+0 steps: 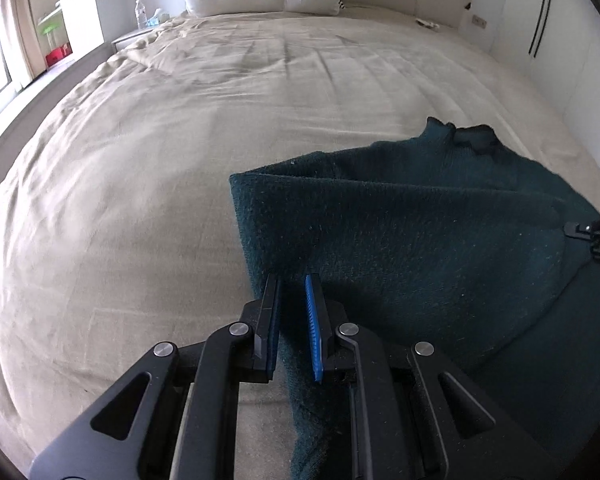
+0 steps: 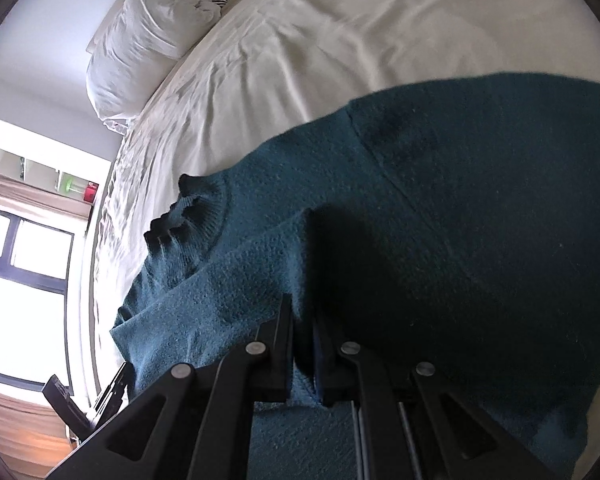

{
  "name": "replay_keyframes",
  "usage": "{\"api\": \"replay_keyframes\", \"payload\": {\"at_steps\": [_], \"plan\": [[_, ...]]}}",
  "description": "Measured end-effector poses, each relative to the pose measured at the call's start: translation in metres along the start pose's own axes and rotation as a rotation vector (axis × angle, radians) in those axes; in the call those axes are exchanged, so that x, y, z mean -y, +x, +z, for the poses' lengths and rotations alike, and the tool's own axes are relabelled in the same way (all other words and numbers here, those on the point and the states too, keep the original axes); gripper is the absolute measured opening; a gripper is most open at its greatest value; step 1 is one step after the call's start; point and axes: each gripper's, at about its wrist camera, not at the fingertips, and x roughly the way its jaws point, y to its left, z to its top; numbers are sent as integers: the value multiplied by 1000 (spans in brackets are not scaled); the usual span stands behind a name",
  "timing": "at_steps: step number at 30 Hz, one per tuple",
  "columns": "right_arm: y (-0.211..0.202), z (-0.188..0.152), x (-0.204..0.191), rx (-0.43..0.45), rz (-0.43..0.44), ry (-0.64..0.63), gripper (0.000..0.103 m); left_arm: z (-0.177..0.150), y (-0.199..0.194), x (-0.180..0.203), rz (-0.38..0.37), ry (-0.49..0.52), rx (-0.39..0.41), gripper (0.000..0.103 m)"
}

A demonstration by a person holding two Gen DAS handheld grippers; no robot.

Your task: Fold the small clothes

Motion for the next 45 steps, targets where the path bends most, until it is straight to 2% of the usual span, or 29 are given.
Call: {"api": "replay_keyframes", "payload": {"at_steps": [3,6,8,10,11,13,14,16,17,19,20,21,22,23,24,26,27,28,29,31,32,33,34,36,37,38,40,42,45], "plan": [[-4,-1,0,3,-3,3,8,-1,-1,5,30,30,4,12],[-3,0,8,-8,33,33,8,-4,4,14,82,104,7,12],[-6,-2,9,-5,28,26,9,-5,4,15,87,113,11,12],[-16,-5,3,16,-41,3,16,-3,-3,10,67,78,13,12],[-26,-8,-1,47,-98,-6,26,-1,-12,7,63,52,33,12],[-52,-13,-12,160,-178,-37,29,5,-30,8,66,42,112,12],[-60,-15,-19,193,-164,-58,29,8,-33,9,64,45,129,12],[-59,-19,-37,188,-71,-109,29,17,-29,13,47,50,119,12],[-49,-24,-53,146,27,-154,29,21,-21,15,47,51,103,12],[-28,-31,-71,69,139,-201,30,22,2,17,70,56,41,12],[-14,-35,-78,38,183,-216,35,20,18,16,79,56,-10,12],[2,-39,-81,11,198,-231,44,15,22,15,80,56,16,12],[14,-41,-79,-11,181,-231,45,12,21,15,79,61,44,12],[27,-42,-72,-31,143,-211,33,11,20,15,80,70,50,12],[32,-41,-59,-26,147,-177,19,11,19,15,78,74,49,12],[25,-36,-33,-8,218,-110,8,13,17,12,65,70,42,12],[17,-33,-14,-4,266,-49,8,14,16,10,59,62,40,12],[3,-31,6,18,275,6,8,15,12,9,55,46,40,12],[-10,-31,18,50,258,25,10,16,7,8,48,20,40,12],[-58,-35,53,170,199,67,36,13,-6,7,-5,-33,60,12],[-86,-37,74,238,183,102,59,12,-16,10,-48,-52,89,12],[-119,-41,101,326,186,154,68,12,-24,15,-75,-55,119,12],[-152,-46,131,413,163,216,70,11,-33,21,-95,-53,142,12],[-195,-53,177,504,108,304,71,11,-44,34,-150,-59,166,16],[-211,-57,200,534,97,351,71,12,-46,40,-174,-66,164,26],[-226,-61,227,560,88,428,71,11,-47,46,-201,-77,159,45],[-249,-71,275,593,101,573,70,9,-49,58,-254,-102,162,74],[-263,-80,307,637,110,645,64,8,-49,70,-278,-115,150,75],[-266,-83,329,672,150,707,63,3,-47,84,-321,-134,119,75]]}}
